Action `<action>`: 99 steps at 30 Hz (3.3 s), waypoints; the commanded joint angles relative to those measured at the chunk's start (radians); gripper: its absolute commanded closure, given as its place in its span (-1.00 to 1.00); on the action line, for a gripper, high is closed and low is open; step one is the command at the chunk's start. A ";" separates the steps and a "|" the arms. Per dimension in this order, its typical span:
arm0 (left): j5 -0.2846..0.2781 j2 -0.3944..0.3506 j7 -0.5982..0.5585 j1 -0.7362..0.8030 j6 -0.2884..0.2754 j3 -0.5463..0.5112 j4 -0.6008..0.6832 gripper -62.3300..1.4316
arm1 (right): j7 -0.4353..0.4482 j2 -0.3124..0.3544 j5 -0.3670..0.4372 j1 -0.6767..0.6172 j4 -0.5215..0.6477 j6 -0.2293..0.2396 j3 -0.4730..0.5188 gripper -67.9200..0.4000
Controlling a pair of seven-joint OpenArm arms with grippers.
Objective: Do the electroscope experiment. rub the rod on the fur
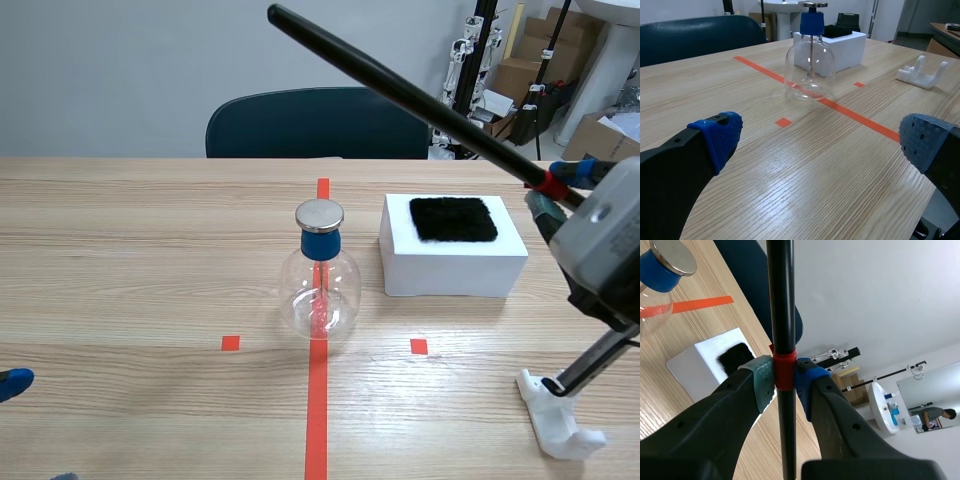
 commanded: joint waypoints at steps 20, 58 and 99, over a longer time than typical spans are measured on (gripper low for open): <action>-0.011 -0.009 -0.046 0.002 -0.002 -0.001 0.016 -1.00 | -0.005 0.006 -0.015 0.006 0.006 -0.016 0.026 0.88; -0.011 -0.009 -0.046 0.002 -0.002 -0.001 0.016 -1.00 | -0.291 0.389 -0.383 0.623 -0.672 -0.203 -0.078 0.88; -0.010 -0.009 -0.046 0.002 -0.002 -0.001 0.016 -1.00 | -0.540 0.396 -0.512 0.837 -0.911 -0.203 -0.472 0.88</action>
